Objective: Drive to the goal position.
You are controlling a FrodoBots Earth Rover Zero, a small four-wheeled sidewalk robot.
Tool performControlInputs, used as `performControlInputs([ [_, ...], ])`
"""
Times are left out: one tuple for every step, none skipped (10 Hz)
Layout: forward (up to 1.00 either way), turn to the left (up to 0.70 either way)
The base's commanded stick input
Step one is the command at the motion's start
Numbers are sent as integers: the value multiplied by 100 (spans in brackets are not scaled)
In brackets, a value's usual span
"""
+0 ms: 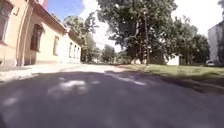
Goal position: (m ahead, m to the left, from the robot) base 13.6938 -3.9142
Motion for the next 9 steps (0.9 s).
performControlInputs([
  [100, 0],
  [100, 0],
  [100, 0],
  [100, 0],
  [100, 0],
  [100, 0],
  [100, 0],
  [100, 0],
  [100, 0],
])
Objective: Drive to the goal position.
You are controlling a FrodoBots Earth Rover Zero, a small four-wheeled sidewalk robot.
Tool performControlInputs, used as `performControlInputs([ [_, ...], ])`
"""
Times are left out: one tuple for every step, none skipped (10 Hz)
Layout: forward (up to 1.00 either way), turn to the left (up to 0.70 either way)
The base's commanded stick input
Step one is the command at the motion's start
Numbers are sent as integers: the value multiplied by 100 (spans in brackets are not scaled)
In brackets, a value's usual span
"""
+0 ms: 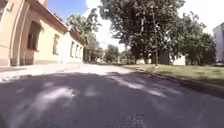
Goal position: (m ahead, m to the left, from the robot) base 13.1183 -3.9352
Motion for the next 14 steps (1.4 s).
performControlInputs([
  [100, 0],
  [100, 0],
  [100, 0],
  [100, 0],
  [100, 0],
  [100, 0],
  [100, 0],
  [100, 0],
  [100, 0],
  [100, 0],
  [100, 0],
  [100, 0],
  [100, 0],
  [100, 0],
])
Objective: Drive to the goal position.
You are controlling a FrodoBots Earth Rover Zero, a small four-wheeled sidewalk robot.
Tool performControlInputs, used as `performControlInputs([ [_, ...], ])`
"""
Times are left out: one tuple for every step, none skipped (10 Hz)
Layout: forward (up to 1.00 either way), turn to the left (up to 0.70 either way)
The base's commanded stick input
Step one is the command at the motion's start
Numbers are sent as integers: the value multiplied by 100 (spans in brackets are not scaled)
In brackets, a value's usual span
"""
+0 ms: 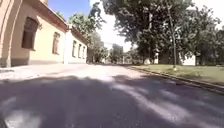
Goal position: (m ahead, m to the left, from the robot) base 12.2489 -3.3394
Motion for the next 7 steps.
performControlInputs([
  [100, 0],
  [100, 0],
  [100, 0],
  [100, 0],
  [100, 0],
  [100, 0],
  [100, 0],
])
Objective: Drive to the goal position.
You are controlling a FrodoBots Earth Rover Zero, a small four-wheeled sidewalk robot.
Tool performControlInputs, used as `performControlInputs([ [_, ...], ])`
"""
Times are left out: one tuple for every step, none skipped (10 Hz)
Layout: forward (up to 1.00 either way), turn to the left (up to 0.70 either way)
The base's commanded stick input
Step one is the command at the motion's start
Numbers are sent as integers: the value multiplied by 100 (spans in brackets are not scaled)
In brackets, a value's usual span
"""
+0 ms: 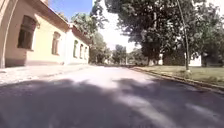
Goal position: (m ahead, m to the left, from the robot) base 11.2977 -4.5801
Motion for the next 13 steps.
performControlInputs([
  [100, 0],
  [100, 0],
  [100, 0],
  [100, 0],
  [100, 0],
  [100, 0],
  [100, 0],
  [100, 0],
  [100, 0],
  [100, 0],
  [100, 0],
  [100, 0],
  [100, 0],
])
